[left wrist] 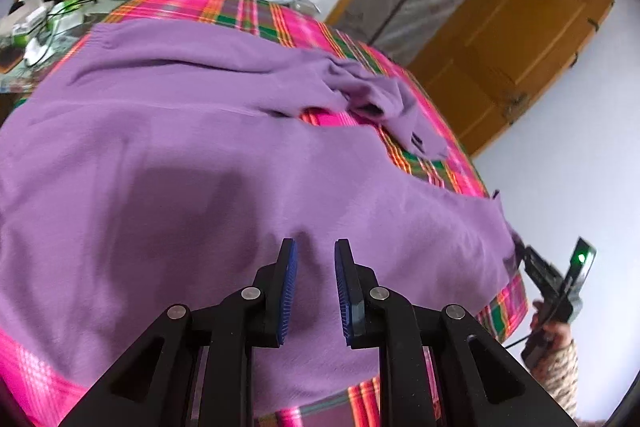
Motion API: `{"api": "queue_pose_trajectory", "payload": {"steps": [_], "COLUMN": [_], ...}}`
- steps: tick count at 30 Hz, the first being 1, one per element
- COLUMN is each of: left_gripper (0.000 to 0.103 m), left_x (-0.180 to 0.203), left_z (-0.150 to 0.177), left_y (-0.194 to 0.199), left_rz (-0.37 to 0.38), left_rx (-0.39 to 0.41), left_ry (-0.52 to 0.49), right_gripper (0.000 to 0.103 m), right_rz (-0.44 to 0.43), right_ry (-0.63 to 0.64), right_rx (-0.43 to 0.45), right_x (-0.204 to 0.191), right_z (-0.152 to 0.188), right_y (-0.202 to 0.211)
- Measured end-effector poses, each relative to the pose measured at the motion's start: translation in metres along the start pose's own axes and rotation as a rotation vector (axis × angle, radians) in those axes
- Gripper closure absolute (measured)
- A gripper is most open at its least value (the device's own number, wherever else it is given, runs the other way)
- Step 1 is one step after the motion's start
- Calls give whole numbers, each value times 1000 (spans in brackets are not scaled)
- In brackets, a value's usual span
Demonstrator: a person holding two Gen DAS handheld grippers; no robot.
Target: Fold clothes
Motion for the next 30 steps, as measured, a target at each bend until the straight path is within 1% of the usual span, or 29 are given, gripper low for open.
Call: {"api": "queue_pose_trajectory", "payload": {"steps": [2, 4, 5, 6, 7, 13, 18, 24, 25, 28, 30], "left_gripper": [84, 84, 84, 84, 84, 84, 84, 84, 84, 84, 84], "left_x": [1, 2, 3, 4, 5, 9, 11, 15, 15, 15, 16], "left_z": [0, 0, -1, -1, -2, -3, -2, 4, 6, 6, 6], "left_y": [-6, -12, -16, -17, -19, -25, -25, -28, -29, -32, -32], "left_rz": [-7, -14, -15, -17, -18, -24, -17, 0, 0, 6, 7], "left_rx": [-17, -32, -37, -41, -42, -56, -63, -79, -86, -87, -89], "left_ry": [-1, -1, -1, 2, 3, 6, -1, -11, -11, -14, -14], "right_gripper": [64, 65, 70, 87, 98, 99, 99, 99, 99, 98, 98], "right_rz": [-12, -58, -73, -86, -99, -63, -31, -39, -43, -55, -46], "right_ry": [-27, -51, -62, -74, -86, -173, -210, -369, -385, -411, -452], "right_rx": [-25, -35, -33, -27, -22, 45, 68, 48, 48, 2, 3], "right_x": [5, 8, 10, 12, 13, 46, 64, 92, 95, 100, 106], "right_z": [-5, -9, -10, -11, -12, -14, -6, 16, 19, 27, 30], "right_y": [-12, -18, -19, -18, -18, 2, 16, 24, 25, 18, 19]}}
Point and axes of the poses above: each gripper's, at about its wrist camera, not at the fingertips, and y roughly against the way its jaws point, x to its right, z to its underside, the point moved 3 cm from there along -y, roughly the way its jaws point, and after that the axes turned 11 degrees about -y, right-handed, at the moved point
